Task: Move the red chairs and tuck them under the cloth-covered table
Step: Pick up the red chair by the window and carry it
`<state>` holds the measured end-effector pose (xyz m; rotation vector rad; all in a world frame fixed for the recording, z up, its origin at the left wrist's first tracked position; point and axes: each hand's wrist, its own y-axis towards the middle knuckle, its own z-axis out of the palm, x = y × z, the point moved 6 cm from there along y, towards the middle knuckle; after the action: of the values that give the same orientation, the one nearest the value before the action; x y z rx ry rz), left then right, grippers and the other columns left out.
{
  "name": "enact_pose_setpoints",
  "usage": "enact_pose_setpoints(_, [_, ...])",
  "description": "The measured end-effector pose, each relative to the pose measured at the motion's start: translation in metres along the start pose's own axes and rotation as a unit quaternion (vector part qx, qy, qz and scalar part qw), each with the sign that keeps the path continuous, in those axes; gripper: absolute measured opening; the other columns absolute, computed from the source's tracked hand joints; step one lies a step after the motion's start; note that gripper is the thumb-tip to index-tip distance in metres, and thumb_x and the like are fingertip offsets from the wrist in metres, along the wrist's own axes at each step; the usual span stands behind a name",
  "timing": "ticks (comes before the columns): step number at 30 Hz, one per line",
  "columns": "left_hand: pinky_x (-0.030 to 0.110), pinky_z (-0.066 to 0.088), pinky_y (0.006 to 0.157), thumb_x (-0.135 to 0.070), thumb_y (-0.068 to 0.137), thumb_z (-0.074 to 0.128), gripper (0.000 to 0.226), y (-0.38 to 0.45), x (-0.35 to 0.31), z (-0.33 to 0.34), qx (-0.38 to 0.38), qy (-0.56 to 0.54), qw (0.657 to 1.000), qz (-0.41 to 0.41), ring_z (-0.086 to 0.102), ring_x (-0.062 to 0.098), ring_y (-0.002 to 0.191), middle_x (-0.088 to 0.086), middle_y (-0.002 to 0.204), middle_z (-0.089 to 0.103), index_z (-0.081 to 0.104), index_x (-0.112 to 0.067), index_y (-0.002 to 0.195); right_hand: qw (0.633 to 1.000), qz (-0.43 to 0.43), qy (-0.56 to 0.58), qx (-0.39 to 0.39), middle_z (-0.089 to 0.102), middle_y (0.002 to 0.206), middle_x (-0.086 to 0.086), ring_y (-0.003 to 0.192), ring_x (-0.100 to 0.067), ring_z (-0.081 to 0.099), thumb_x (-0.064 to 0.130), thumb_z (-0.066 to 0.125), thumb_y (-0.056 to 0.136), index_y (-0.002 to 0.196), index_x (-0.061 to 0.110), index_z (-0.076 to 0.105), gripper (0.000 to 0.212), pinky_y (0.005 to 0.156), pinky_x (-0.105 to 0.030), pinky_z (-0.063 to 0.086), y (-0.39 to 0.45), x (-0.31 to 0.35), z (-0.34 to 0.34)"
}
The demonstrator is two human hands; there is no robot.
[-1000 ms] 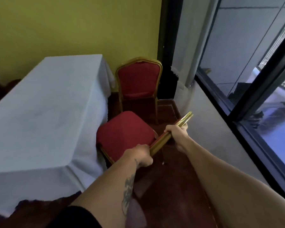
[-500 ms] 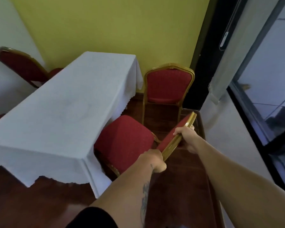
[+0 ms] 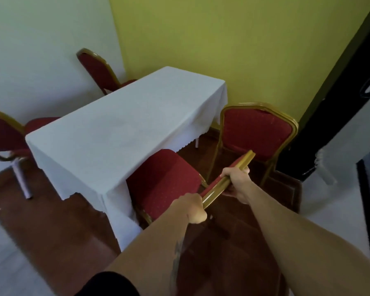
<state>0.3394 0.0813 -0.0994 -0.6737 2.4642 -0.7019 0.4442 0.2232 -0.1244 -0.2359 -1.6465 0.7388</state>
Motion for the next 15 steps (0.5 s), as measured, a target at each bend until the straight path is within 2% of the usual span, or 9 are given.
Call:
enact_pose_setpoints(5, [0.035, 0.044, 0.078, -0.013, 0.091, 0.058, 0.050, 0.018, -0.018, -0.003, -0.003, -0.027, 0.999, -0.030, 0.066, 0.032, 0.112, 0.012, 0.126, 0.065, 0.054, -0.011, 0.140, 0.999, -0.001, -0.023, 0.029, 0.065, 0.092, -0.016, 0.084, -0.032, 0.073, 0.004, 0.065, 0.083, 0.151, 0.028, 0.014, 0.089, 0.080, -0.051, 0.062, 0.022, 0.017, -0.007])
enact_pose_setpoints(11, [0.036, 0.044, 0.080, -0.014, 0.092, 0.057, 0.046, 0.040, -0.035, -0.011, -0.022, -0.049, 0.998, -0.045, 0.064, 0.032, 0.115, 0.013, 0.127, 0.064, 0.055, -0.011, 0.138, 0.998, -0.012, -0.036, 0.044, 0.063, 0.085, -0.013, 0.075, -0.028, 0.071, 0.002, 0.063, 0.083, 0.151, 0.024, 0.015, 0.087, 0.085, -0.054, 0.062, 0.049, 0.036, -0.012])
enact_pose_setpoints(15, [0.036, 0.046, 0.079, -0.014, 0.092, 0.057, 0.047, 0.054, -0.039, -0.015, -0.030, -0.063, 0.996, -0.051, 0.066, 0.031, 0.110, 0.011, 0.123, 0.065, 0.055, -0.012, 0.138, 0.997, -0.011, -0.049, 0.051, 0.063, 0.085, -0.012, 0.076, -0.027, 0.071, 0.003, 0.064, 0.081, 0.151, 0.024, 0.017, 0.086, 0.086, -0.054, 0.061, 0.063, 0.047, -0.010])
